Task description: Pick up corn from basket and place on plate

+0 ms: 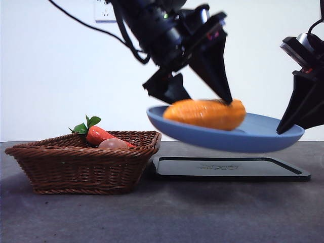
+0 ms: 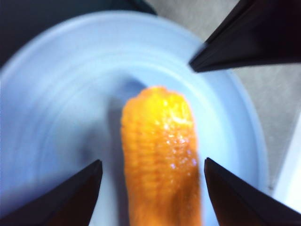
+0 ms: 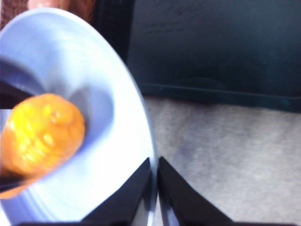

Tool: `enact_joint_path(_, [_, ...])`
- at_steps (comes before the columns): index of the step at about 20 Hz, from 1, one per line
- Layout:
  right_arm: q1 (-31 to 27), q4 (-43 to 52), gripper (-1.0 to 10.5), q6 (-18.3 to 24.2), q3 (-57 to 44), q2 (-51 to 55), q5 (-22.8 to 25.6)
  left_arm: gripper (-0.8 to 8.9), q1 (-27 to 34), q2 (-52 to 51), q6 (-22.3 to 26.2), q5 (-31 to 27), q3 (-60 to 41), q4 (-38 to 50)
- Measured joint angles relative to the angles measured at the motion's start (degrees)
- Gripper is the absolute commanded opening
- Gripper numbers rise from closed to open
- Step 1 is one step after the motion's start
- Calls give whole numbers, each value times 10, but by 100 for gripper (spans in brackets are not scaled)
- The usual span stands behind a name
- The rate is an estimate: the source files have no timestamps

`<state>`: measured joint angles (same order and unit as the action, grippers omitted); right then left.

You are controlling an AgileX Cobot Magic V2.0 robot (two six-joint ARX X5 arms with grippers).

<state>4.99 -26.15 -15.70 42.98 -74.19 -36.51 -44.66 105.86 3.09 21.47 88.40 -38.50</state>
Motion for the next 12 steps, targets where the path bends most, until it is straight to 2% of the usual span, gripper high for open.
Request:
enact_joint_path(7, [-12, 30, 2, -1, 2, -2, 22, 352, 7, 0, 9, 0, 118, -90])
enact_joint_path(12, [-45, 31, 2, -2, 62, -54, 23, 352, 26, 0, 19, -1, 183, -145])
